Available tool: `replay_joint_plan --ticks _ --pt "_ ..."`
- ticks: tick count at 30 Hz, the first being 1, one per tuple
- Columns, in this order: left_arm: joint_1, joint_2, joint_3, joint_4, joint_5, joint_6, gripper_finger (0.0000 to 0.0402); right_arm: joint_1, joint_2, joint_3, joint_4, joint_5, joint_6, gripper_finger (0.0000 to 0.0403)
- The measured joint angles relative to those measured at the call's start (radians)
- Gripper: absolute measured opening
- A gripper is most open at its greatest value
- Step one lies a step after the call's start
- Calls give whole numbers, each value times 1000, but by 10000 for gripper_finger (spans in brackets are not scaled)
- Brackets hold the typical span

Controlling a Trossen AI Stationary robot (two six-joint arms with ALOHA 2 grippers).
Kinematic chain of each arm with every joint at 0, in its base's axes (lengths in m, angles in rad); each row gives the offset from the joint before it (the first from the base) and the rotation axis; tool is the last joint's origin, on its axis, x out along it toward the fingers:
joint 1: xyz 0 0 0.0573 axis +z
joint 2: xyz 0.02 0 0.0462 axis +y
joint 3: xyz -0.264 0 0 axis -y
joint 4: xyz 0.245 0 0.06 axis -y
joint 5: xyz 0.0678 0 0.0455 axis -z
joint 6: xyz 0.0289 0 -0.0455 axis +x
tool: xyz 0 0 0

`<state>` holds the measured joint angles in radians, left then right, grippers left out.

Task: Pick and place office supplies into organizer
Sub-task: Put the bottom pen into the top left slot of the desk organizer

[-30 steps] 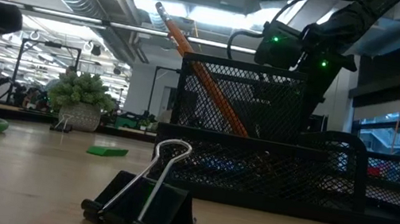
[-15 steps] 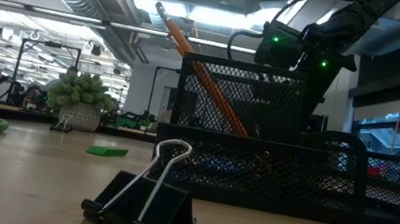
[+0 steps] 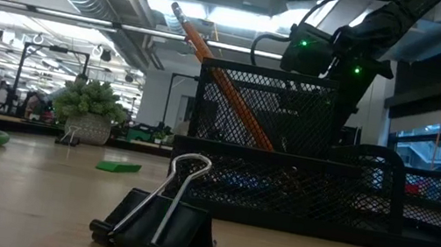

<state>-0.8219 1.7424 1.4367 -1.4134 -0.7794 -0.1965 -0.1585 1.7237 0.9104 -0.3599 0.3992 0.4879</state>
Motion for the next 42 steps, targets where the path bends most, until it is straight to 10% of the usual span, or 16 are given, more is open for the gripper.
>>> replay_joint_plan --ticks 11,29,42 --pt "71 0 68 -1 -360 260 45 0 0 0 0 0 4 228" --pt "269 0 68 464 -472 1091 46 0 0 0 1 0 9 228" --pt "321 129 67 635 -521 1367 47 3 0 0 0 0 31 228"
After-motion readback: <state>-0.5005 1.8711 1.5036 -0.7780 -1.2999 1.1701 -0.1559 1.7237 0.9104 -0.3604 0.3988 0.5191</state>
